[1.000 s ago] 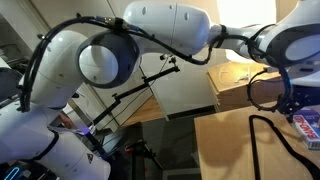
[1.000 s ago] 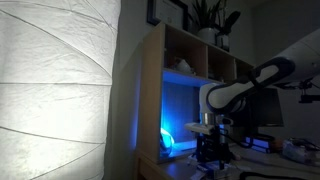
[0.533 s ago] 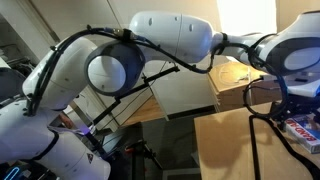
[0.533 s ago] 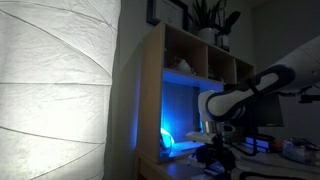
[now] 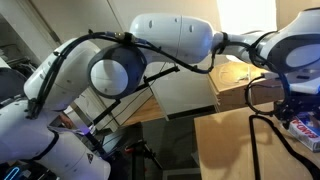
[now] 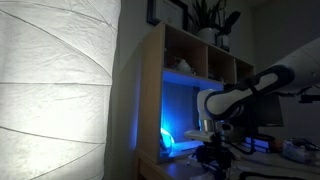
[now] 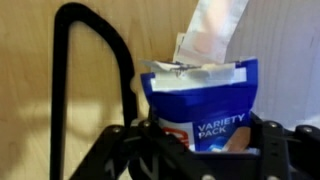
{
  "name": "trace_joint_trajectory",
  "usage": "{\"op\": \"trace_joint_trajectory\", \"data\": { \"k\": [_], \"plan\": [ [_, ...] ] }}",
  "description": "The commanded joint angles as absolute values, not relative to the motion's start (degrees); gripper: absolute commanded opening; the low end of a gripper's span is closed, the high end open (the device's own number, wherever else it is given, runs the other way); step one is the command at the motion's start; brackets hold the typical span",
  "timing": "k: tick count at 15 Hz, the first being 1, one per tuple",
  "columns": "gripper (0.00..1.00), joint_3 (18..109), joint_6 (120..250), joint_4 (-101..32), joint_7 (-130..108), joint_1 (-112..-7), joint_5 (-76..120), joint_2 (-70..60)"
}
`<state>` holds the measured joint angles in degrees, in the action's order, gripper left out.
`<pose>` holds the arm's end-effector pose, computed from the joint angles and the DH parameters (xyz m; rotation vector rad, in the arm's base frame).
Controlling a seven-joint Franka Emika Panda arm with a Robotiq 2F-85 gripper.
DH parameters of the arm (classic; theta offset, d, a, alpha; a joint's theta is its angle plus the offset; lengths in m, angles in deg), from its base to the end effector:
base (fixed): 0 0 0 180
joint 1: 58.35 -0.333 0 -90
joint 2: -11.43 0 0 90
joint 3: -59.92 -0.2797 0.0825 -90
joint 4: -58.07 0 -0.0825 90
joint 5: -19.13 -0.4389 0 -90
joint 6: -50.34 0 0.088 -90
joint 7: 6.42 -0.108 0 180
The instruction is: Put the band aid box on the black bag and take out some bandaids
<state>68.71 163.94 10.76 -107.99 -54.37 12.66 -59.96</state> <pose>0.7862 -0.1216 0.0950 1.7161 -2.5236 -0.0351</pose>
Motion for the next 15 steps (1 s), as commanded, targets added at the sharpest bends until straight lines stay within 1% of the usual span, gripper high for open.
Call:
{"op": "trace_joint_trajectory", "data": {
  "k": [1,3,8,10,13,15],
  "plan": [
    [0.49,68.37,163.03,13.21,-109.03,-54.16,11.99,-60.13],
    [0.37,67.52,162.32,13.88,-107.76,-53.79,11.41,-59.85],
    [0.02,66.34,162.68,14.70,-107.88,-53.74,10.28,-59.45],
    [0.00,67.38,164.82,14.22,-109.87,-54.42,11.00,-58.95],
    [0.00,71.45,173.52,13.00,-115.36,-56.74,14.04,-58.60],
    [0.00,73.93,176.70,12.55,-118.08,-57.98,15.79,-58.56]
  ]
}}
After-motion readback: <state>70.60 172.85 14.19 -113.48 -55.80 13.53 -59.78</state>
